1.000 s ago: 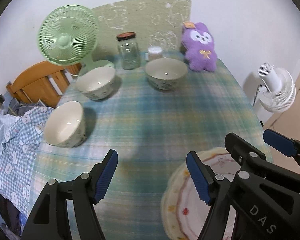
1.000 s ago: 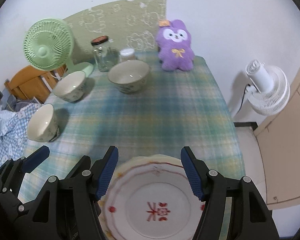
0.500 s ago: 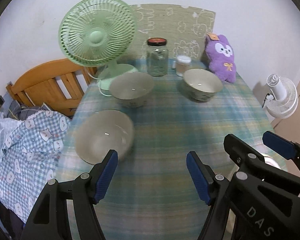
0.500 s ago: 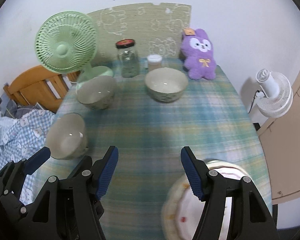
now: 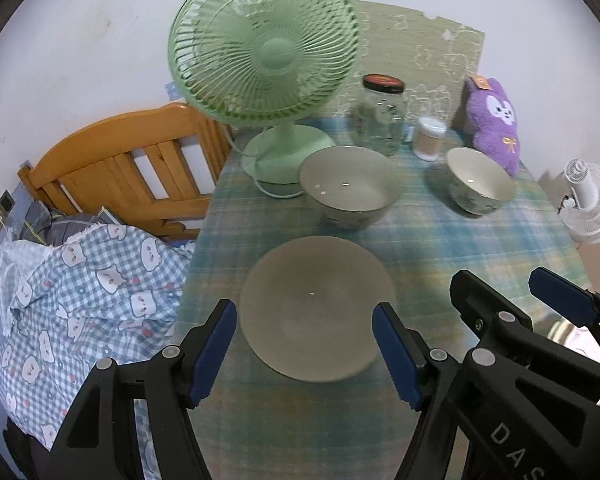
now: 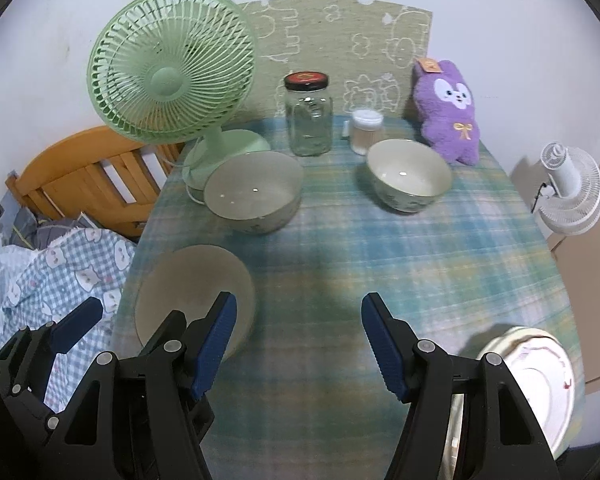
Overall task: Organize plates and bowls
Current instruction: 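Move both grippers to the rim of a cream floral bowl, then close both grippers on the cream bowl rim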
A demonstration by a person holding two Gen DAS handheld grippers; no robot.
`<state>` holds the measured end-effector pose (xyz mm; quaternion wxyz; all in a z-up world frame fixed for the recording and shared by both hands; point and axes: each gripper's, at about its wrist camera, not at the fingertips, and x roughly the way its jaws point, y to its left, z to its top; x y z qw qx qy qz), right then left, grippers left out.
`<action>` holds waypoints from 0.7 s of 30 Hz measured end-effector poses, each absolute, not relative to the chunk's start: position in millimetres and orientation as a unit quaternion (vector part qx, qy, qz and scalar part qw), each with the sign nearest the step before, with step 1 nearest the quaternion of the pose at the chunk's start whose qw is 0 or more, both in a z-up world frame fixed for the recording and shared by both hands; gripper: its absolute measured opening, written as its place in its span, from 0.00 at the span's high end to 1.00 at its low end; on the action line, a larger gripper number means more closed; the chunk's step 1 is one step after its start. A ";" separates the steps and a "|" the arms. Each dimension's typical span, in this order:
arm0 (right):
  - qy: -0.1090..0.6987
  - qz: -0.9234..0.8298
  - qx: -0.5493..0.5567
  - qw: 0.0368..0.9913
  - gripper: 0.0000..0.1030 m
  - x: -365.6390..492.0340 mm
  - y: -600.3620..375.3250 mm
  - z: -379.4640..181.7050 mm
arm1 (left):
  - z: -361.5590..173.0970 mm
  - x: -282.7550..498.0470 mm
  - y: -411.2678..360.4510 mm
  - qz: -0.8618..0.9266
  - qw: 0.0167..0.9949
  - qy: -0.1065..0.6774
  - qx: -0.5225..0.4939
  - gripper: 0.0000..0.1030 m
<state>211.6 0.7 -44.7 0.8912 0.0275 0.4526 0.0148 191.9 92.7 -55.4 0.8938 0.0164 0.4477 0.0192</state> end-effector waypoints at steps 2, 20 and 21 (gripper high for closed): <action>0.455 0.018 0.025 0.890 0.33 218.9 10.9 -50.8 | -61.0 198.1 100.3 0.024 0.893 0.449 0.020 0.31; 0.504 0.007 0.023 0.863 0.64 268.4 40.3 -114.1 | -121.7 244.6 134.8 0.022 0.869 0.494 0.013 0.64; 0.506 0.007 0.023 0.862 0.67 269.4 40.4 -115.9 | -124.2 246.3 135.5 0.021 0.868 0.496 0.013 0.65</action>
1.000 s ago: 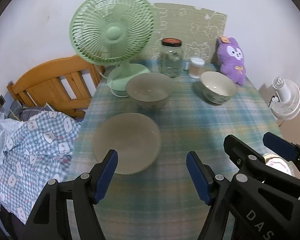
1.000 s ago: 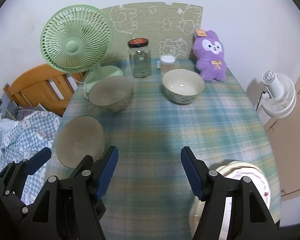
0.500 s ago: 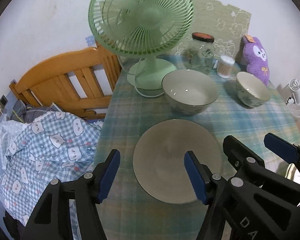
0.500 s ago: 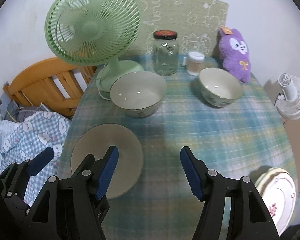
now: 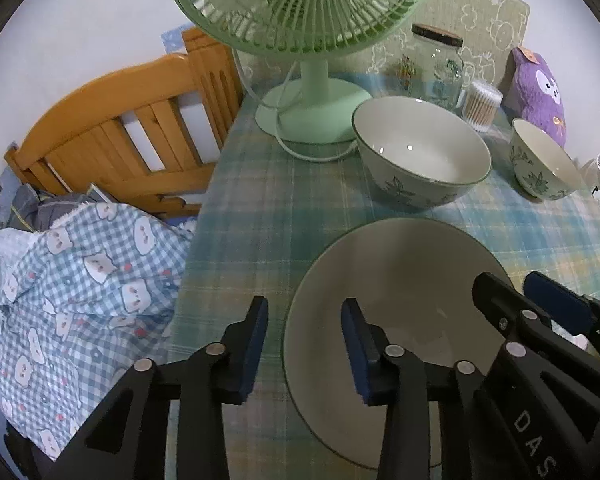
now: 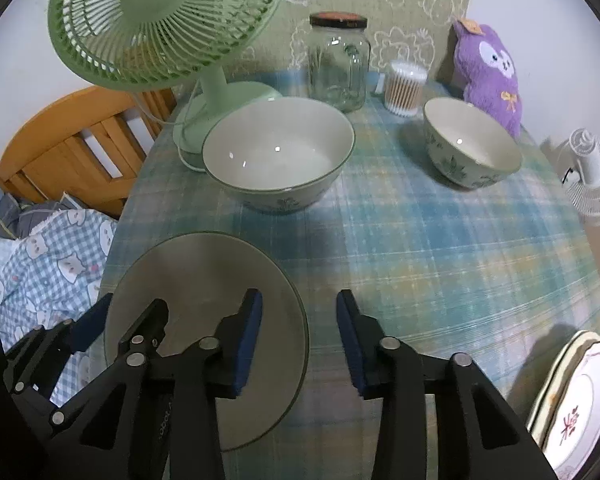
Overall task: Organize plates and bowls
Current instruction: 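Close both grippers on the cream bowl rim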
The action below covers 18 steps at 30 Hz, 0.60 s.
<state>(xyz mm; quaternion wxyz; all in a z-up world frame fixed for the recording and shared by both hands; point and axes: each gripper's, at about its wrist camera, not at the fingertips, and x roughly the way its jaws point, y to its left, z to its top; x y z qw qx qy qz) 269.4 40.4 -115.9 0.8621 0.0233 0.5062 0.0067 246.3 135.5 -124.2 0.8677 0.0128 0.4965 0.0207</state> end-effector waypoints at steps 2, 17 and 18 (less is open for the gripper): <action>0.511 0.006 0.023 0.859 0.72 271.9 40.9 -119.7 | -127.5 248.0 134.8 0.018 0.865 0.501 0.013 0.69; 0.525 0.004 0.021 0.851 0.82 262.5 40.9 -119.0 | -128.4 240.0 131.9 0.018 0.857 0.516 0.005 0.81; 0.525 0.003 0.023 0.851 0.82 259.4 38.9 -118.2 | -127.4 238.5 130.4 0.017 0.857 0.516 0.006 0.81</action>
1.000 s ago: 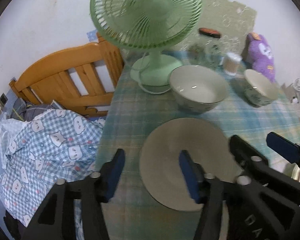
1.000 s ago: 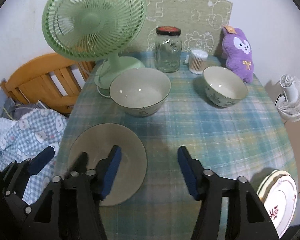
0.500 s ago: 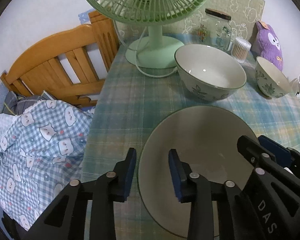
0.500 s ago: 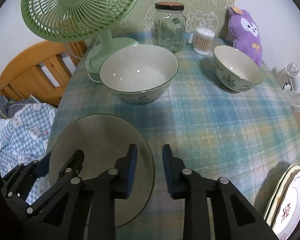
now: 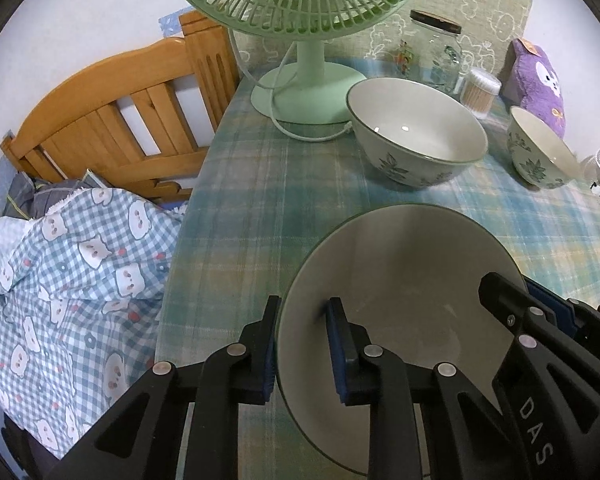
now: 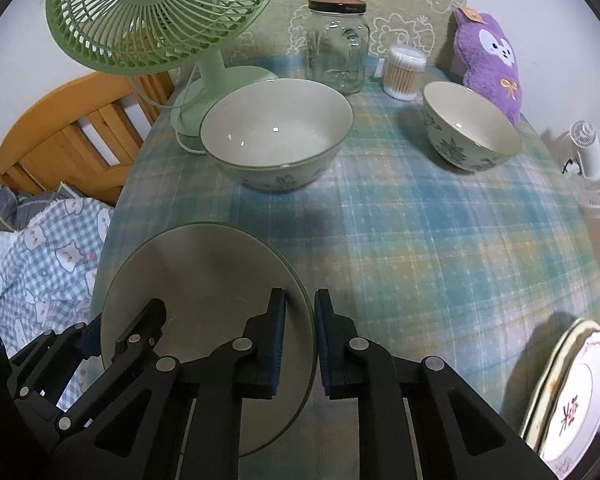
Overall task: Organize plates and bowls
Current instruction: 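Close both grippers on the cream bowl rim, then lift the cream bowl and carry it beside the plate stack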
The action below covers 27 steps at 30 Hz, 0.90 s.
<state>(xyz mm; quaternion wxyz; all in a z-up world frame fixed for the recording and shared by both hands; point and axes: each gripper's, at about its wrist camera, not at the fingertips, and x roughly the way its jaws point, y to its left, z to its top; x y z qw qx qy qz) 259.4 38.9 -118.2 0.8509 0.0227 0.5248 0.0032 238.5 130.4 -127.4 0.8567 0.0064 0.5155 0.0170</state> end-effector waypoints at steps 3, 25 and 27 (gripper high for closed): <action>0.523 -0.004 0.026 0.852 0.82 248.6 33.2 -113.4 | -123.4 230.5 125.2 0.011 0.857 0.515 0.007 0.81; 0.517 -0.047 0.035 0.854 0.82 159.1 -42.9 -93.6 | -109.3 157.1 52.0 -0.036 0.857 0.513 0.017 0.80; 0.521 -0.047 0.037 0.851 0.82 152.5 -52.2 -96.3 | -111.5 151.4 44.3 -0.036 0.855 0.517 0.019 0.81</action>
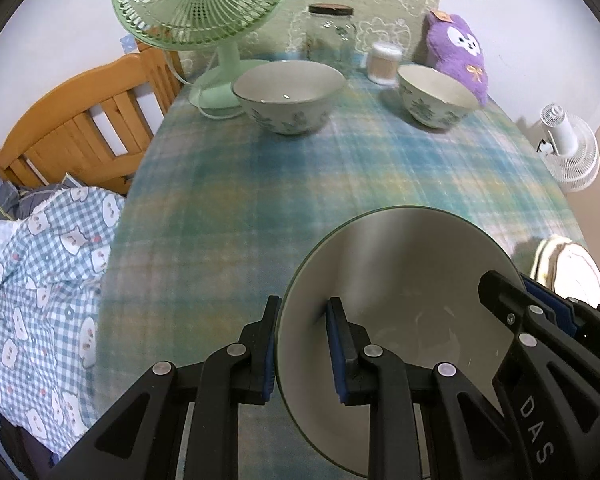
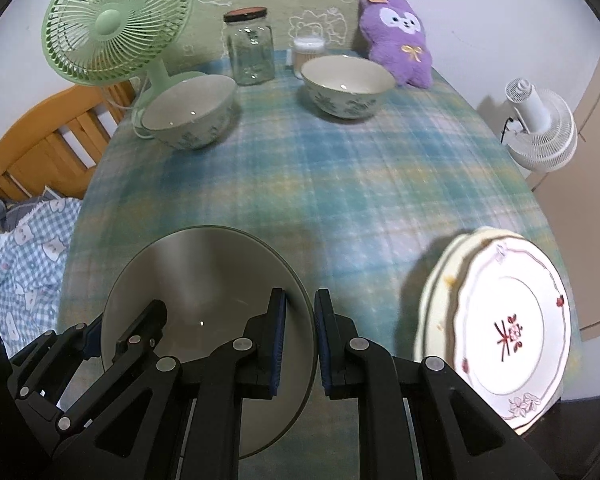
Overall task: Organize plates and bowls
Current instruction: 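Lift the cream bowl and carry it beside the plate stack, then lower the bowl onto the table and open both grippers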
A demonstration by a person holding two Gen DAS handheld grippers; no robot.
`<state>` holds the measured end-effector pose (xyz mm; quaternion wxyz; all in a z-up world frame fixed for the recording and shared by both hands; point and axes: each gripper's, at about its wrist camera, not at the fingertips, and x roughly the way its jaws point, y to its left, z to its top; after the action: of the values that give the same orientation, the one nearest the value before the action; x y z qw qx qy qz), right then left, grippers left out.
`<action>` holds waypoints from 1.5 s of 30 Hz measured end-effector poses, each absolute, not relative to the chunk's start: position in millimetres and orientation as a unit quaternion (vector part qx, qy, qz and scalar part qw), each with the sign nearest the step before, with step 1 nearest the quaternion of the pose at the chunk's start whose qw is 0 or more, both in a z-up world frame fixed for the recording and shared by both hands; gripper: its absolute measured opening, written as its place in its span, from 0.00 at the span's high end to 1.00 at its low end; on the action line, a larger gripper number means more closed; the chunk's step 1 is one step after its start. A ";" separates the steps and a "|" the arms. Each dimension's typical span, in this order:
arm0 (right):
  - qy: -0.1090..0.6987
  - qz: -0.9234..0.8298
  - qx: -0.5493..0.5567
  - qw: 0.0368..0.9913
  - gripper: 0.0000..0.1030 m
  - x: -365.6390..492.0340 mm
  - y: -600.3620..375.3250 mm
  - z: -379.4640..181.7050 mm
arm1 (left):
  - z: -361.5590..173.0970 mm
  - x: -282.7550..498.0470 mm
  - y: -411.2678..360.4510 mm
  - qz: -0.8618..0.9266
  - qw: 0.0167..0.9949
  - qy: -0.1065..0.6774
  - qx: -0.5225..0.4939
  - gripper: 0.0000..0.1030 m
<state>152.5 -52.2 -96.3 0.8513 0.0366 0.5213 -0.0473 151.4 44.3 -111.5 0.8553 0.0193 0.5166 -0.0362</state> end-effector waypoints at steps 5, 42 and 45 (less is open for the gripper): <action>0.528 -0.040 0.037 0.847 0.82 139.8 -65.9 -101.7 | -115.7 138.2 31.0 -0.030 0.852 0.523 0.017 0.81; 0.506 0.032 0.041 0.861 0.40 117.4 -105.4 -62.8 | -75.1 106.1 10.0 0.035 0.867 0.497 0.008 0.35; 0.488 0.042 0.034 0.871 0.40 120.0 -103.1 -46.0 | -60.9 107.7 13.5 0.041 0.873 0.486 0.002 0.31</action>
<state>120.0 -103.1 -46.0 0.8711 0.0341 0.4882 0.0417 107.7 13.5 -60.9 0.8730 0.0023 0.4860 0.0409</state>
